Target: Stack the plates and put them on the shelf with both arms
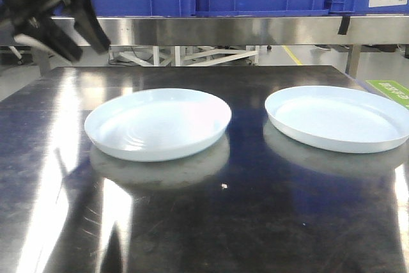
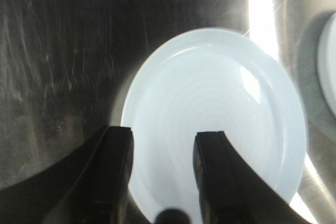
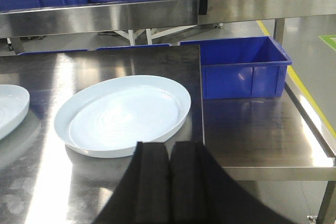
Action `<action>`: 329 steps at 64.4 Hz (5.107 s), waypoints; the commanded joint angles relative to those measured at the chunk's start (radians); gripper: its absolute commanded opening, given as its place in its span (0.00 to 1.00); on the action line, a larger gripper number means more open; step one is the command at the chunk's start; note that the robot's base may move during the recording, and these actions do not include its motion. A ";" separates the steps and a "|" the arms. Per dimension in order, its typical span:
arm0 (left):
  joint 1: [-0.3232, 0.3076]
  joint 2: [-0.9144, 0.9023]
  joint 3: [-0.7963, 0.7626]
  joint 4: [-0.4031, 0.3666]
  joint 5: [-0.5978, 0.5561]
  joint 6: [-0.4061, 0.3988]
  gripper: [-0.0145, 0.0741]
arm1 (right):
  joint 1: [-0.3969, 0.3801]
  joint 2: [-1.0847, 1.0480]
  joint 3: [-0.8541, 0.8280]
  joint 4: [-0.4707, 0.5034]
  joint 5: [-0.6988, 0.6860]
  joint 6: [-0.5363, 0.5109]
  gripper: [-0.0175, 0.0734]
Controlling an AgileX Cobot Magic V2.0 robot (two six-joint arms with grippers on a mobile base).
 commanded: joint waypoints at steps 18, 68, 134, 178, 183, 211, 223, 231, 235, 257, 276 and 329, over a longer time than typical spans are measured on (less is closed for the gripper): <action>-0.033 -0.412 0.260 0.090 -0.433 -0.010 0.57 | -0.006 -0.019 0.000 -0.007 -0.082 -0.010 0.23; -0.071 -1.117 0.904 0.417 -0.829 -0.006 0.26 | -0.006 -0.019 0.000 -0.007 -0.082 -0.010 0.23; 0.096 -1.291 0.968 0.472 -0.880 -0.173 0.26 | -0.006 -0.019 0.000 -0.007 -0.082 -0.010 0.23; 0.096 -1.287 0.968 0.472 -0.880 -0.173 0.26 | -0.006 -0.016 -0.011 0.020 -0.119 -0.009 0.23; 0.096 -1.287 0.968 0.472 -0.880 -0.173 0.26 | -0.006 0.005 -0.041 0.045 -0.060 -0.009 0.23; 0.096 -1.287 0.968 0.472 -0.880 -0.173 0.26 | -0.005 0.419 -0.334 0.047 0.078 -0.011 0.23; 0.096 -1.287 0.968 0.472 -0.880 -0.173 0.26 | -0.005 0.626 -0.429 0.122 0.069 -0.010 0.23; 0.096 -1.287 0.968 0.472 -0.880 -0.173 0.26 | -0.005 0.782 -0.480 0.176 0.110 -0.010 0.23; 0.096 -1.287 0.968 0.472 -0.880 -0.173 0.26 | -0.005 0.860 -0.520 0.210 0.151 -0.010 0.23; 0.096 -1.287 0.968 0.472 -0.880 -0.173 0.26 | -0.072 1.213 -0.838 0.225 0.389 -0.004 0.31; 0.096 -1.287 0.968 0.472 -0.880 -0.173 0.26 | -0.185 1.407 -1.040 0.225 0.493 0.003 0.58; 0.096 -1.287 0.968 0.472 -0.880 -0.173 0.26 | -0.185 1.759 -1.303 0.131 0.624 0.058 0.58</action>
